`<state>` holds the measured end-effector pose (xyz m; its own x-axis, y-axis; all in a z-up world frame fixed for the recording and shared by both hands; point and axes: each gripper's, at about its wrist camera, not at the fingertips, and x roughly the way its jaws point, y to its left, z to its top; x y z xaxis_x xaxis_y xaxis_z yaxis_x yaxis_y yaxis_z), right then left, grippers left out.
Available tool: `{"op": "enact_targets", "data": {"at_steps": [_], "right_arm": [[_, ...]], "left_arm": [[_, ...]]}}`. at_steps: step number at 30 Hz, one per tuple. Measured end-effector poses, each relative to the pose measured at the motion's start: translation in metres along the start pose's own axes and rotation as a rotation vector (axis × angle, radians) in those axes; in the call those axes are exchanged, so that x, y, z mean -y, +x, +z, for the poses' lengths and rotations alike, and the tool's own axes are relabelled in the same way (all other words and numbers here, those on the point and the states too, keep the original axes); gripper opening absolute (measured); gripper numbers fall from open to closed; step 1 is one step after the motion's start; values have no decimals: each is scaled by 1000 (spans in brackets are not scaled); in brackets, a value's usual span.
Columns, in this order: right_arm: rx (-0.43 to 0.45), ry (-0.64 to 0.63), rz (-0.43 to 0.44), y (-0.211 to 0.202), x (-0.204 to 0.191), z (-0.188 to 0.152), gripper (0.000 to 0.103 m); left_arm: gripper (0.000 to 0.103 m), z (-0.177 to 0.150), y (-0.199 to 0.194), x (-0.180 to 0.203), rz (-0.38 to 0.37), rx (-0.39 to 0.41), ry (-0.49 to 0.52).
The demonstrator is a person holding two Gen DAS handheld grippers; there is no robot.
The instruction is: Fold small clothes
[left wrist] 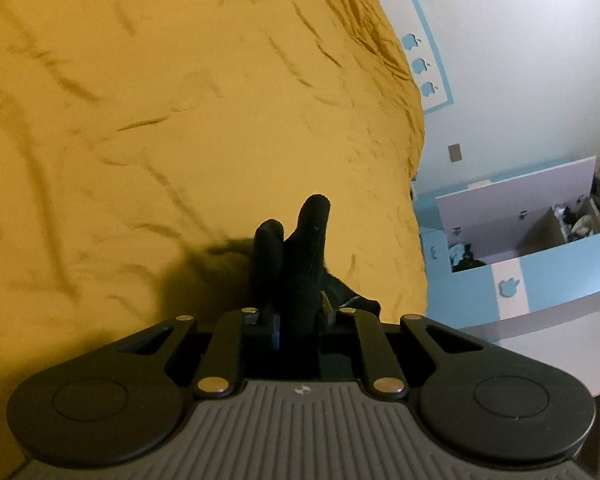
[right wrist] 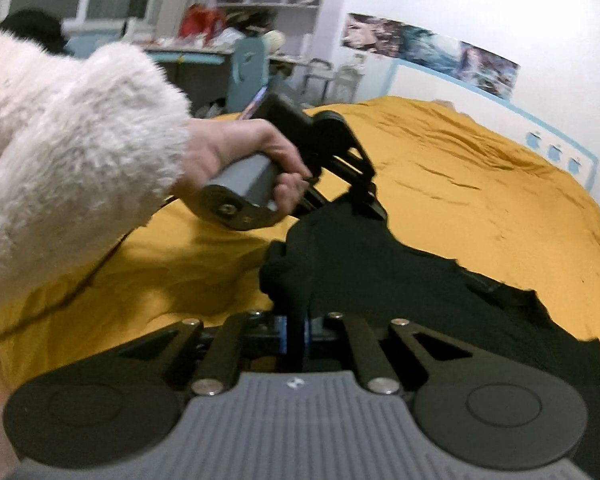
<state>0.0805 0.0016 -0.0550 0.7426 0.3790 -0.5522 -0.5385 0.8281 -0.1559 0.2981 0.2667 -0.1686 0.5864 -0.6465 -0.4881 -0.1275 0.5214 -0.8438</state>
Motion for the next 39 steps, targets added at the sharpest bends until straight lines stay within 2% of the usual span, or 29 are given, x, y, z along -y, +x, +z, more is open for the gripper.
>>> {"op": "enact_targets", "data": {"at_steps": [4,8,13,18,27,33,39], "right_arm": [[37,94,-31,-27,37,-2,0],[62,185,-78,-52,77,-12,0],[83,291,-146,-85,128,-34,0],[102,422,-183,-116,176,-62,0],[107,630,-276,-147,248,-129,0],[82,766,-305,-142,295,-168,0],[69,867,-298,-128,322,-190,0]], "left_arm": [[16,-13,8,43,50,30,48],[16,-32,33,87,83,26,105],[16,-62,76,138,87,-27,181],[16,-96,126,185,102,-94,308],[16,-141,197,219,122,-167,400],[16,-157,234,225,184,-182,432],[17,-173,259,231,251,-197,462]]}}
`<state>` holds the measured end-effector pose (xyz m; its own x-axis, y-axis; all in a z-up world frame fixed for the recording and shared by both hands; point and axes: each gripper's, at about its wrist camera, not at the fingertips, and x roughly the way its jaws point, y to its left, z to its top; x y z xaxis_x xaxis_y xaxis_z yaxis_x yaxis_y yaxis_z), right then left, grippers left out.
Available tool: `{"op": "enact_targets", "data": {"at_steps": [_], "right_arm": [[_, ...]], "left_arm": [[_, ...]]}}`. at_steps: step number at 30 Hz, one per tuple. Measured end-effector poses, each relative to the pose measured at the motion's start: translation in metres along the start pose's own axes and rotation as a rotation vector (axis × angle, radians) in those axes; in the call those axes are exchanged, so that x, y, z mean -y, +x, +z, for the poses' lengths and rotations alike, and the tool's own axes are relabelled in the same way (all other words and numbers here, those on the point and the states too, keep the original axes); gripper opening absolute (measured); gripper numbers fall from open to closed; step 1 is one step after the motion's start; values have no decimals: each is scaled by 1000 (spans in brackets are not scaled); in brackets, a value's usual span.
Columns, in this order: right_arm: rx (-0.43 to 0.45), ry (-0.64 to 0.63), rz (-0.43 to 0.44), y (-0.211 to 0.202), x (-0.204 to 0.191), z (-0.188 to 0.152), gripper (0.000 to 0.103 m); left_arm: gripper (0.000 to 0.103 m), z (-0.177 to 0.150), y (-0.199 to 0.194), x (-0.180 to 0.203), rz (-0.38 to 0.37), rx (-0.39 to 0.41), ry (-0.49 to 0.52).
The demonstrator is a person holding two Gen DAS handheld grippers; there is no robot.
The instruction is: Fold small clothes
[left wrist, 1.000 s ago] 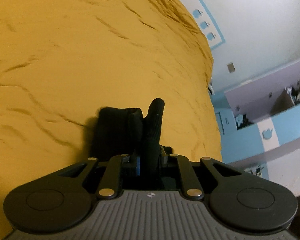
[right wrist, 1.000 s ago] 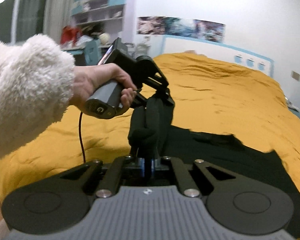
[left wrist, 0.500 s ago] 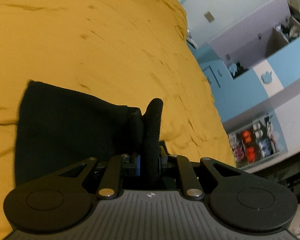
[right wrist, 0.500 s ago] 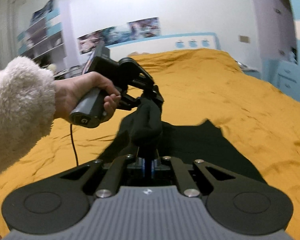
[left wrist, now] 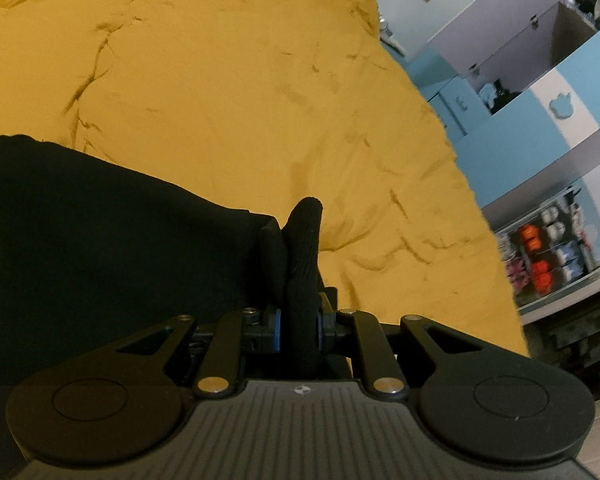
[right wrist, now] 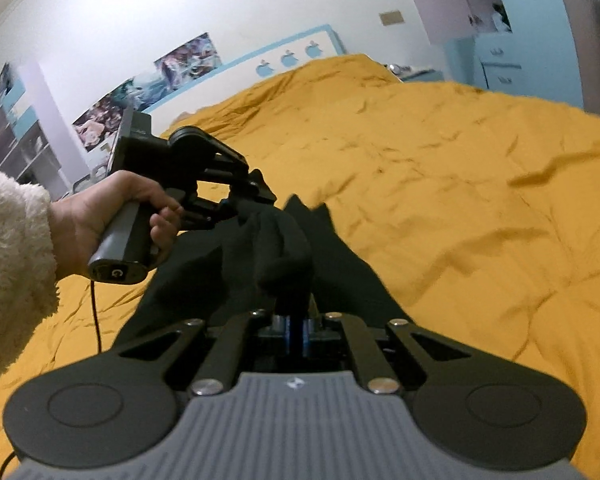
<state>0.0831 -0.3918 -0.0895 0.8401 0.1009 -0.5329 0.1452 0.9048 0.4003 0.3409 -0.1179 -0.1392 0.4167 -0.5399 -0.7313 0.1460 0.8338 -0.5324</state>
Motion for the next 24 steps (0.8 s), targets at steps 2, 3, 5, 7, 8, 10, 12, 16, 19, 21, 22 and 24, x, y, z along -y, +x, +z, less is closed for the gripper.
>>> {"op": "enact_targets", "data": {"at_steps": [2,3,5,7,8,10,12,16,19,21,22,24], "right_arm": [[-11,35,3,2,9,-2,0],[-19,45,2,4,13,-3,1],[-17,61,-26,6,20,-3,12],[-26,87,-33,5,28,-2,13],[-28,107,-38,2,32,-1,13],[-38,117,-35,-3,35,2,13],[-45,116,-28,-9,35,4,14],[-34,67,-166,-20,26,10,36],[-1,51,-198,-30,23,18,48],[37,78,-157,-37,29,25,46],[45,75,-144,-38,32,29,46],[24,59,-103,-34,41,36,46]], "left_arm": [[17,-3,6,1,21,-9,2],[17,-3,9,3,32,-14,3],[18,-3,13,2,49,-17,-4],[22,-3,13,2,49,-20,-13],[27,-2,11,4,38,-11,-18],[34,2,4,6,4,3,-44],[34,8,-6,8,-45,23,-65],[34,9,-51,9,-139,72,-34],[41,-10,-96,-4,-155,74,10],[41,-36,-131,-19,-149,71,42],[41,-46,-144,-24,-143,75,58],[45,-80,-178,-40,-112,94,111]]}}
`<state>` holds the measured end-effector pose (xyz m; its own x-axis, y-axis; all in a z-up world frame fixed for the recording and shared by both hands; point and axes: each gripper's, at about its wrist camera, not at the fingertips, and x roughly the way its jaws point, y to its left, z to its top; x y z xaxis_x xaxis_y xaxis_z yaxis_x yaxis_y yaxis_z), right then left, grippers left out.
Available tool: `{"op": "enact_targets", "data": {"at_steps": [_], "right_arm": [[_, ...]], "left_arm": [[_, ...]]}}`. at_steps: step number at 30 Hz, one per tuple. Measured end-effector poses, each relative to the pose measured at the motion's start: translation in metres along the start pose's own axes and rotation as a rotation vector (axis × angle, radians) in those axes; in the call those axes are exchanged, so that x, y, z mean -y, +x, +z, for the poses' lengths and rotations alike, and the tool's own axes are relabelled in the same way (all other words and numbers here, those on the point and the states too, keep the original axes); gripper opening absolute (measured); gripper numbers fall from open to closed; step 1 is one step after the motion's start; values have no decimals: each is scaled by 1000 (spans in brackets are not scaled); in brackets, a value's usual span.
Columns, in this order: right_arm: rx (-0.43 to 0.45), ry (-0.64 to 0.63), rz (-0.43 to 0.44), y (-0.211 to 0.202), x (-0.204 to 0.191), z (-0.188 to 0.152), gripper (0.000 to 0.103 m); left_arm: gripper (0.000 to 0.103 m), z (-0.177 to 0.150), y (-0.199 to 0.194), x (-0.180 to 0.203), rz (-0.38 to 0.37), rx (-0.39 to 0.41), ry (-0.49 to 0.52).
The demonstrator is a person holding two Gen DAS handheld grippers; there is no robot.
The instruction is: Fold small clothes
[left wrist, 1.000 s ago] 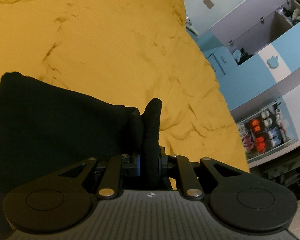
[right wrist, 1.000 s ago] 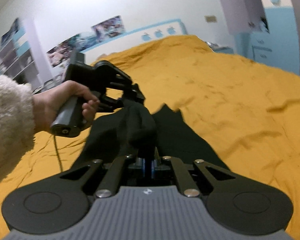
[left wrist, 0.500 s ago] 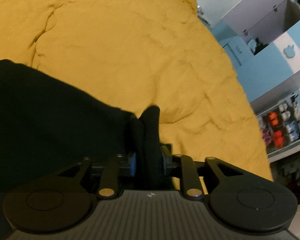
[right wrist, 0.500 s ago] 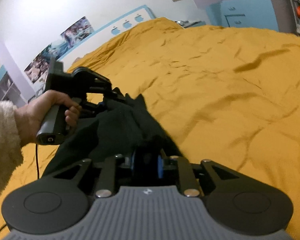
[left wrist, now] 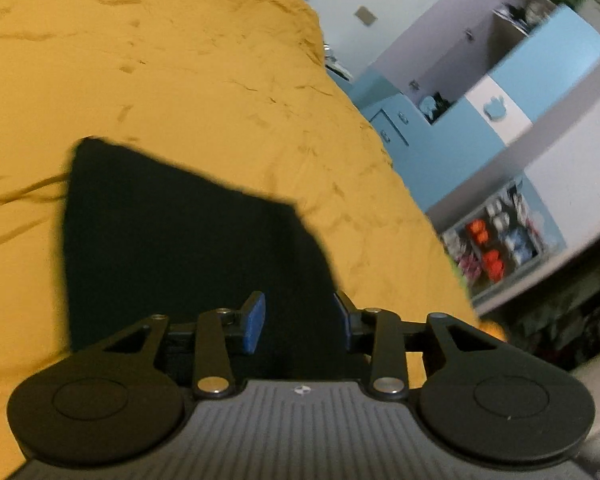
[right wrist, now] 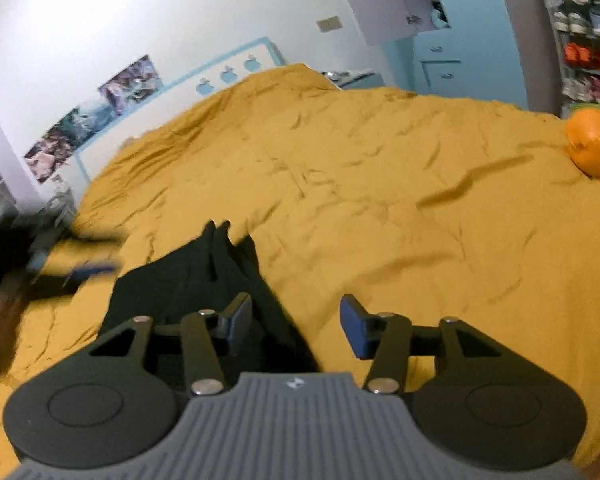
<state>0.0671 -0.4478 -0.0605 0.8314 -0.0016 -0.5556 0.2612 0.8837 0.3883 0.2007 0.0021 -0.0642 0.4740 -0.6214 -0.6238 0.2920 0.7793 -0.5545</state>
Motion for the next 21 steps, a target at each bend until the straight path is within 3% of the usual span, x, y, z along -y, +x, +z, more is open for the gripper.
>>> {"op": "enact_targets", "data": {"at_steps": [4,7,13,17,18,19,21], "right_arm": [[-110,99,93,5,20,1,47],[-129,87,60,1,12,-5,47],[-161,70,68,11,-8,-14,47],[-163,23,1,20,-20,-19,46],[-158,17,-5,20,-22,-20,44],[-152,9,-8,20,-25,-19,35],[-134,-12,-18,18,-28,-17,23]], "left_arm": [[48,-56,-50,-16,97,10,28],[49,-84,-72,-32,123,36,-38],[51,-108,-64,-82,-30,15,-364],[54,-111,-43,-96,-75,-16,-442],[54,-109,-40,-97,-90,-10,-462],[54,-109,-39,-99,-107,-8,-471],[64,-105,-33,-98,-122,-10,-482]]}}
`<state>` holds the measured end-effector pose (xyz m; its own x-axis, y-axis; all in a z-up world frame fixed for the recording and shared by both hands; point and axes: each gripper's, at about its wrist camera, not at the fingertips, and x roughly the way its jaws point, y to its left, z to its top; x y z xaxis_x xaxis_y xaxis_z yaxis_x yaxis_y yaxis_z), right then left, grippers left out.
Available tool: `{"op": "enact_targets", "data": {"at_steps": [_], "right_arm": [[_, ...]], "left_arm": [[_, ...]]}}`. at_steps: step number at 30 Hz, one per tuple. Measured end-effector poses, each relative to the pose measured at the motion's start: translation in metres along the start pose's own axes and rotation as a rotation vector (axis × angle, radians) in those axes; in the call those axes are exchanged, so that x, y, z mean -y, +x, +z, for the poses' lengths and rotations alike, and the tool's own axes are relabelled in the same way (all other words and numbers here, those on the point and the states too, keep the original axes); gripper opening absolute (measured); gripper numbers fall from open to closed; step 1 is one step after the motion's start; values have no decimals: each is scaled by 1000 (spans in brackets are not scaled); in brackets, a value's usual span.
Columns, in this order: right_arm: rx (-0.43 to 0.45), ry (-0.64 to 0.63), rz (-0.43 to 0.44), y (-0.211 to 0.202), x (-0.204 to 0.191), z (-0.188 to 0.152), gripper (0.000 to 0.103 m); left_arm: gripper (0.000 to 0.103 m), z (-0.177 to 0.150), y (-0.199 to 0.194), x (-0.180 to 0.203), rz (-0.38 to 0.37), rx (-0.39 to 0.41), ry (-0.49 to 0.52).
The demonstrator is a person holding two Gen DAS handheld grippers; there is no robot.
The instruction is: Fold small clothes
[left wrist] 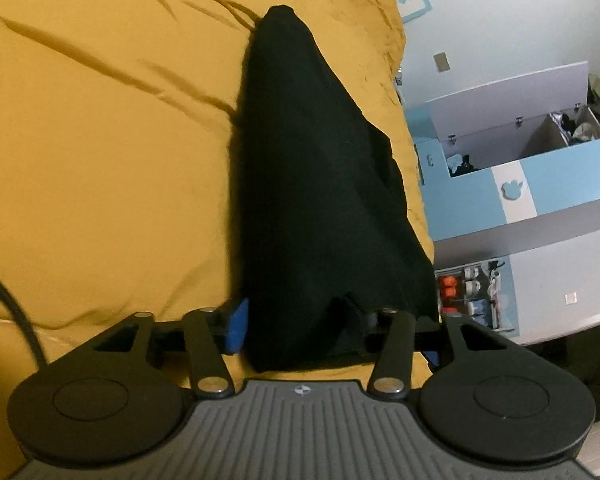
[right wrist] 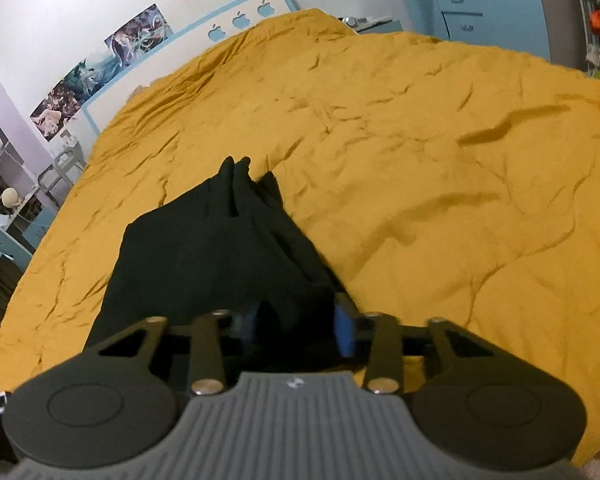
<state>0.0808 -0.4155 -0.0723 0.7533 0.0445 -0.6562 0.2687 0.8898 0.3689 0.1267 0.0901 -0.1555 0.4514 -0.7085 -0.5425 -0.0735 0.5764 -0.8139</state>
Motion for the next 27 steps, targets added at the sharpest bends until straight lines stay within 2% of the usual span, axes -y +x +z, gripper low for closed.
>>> {"op": "enact_targets", "data": {"at_steps": [1,4,5,6,8,10,13,15,17,18,19,20,23,27], "right_arm": [[6,-5,2,-1,-1,1,15],[8,20,12,-2,1,1,8],[13,27,13,-4,2,0,6],[31,45,14,-10,3,-1,6],[50,52,13,-17,5,-2,4],[18,76,8,-11,12,-5,4],[-47,91,25,8,27,-14,6],[-46,74,70,6,31,-15,11],[-43,55,100,-2,34,-8,23],[-13,52,92,-9,34,-2,30],[34,35,78,-16,33,7,46],[63,9,72,-18,30,17,53],[110,-111,80,-3,11,54,53],[103,-288,194,59,-28,101,52]], "left_arm": [[67,0,4,2,2,-9,12],[69,0,14,10,24,-38,67],[64,-1,14,14,25,-30,81],[44,-2,11,17,21,-14,100],[27,-1,1,16,-22,18,97],[26,2,1,5,-40,-11,43],[26,-1,11,-9,-7,-41,35],[26,-5,9,-12,-9,-35,47],[28,-6,8,-10,-7,-30,57],[29,-7,9,-9,2,-30,64],[29,-7,10,-8,10,-29,72],[29,-9,11,-9,13,-27,77],[31,-15,8,-8,23,-17,115],[34,-21,4,-4,41,-15,171]]}}
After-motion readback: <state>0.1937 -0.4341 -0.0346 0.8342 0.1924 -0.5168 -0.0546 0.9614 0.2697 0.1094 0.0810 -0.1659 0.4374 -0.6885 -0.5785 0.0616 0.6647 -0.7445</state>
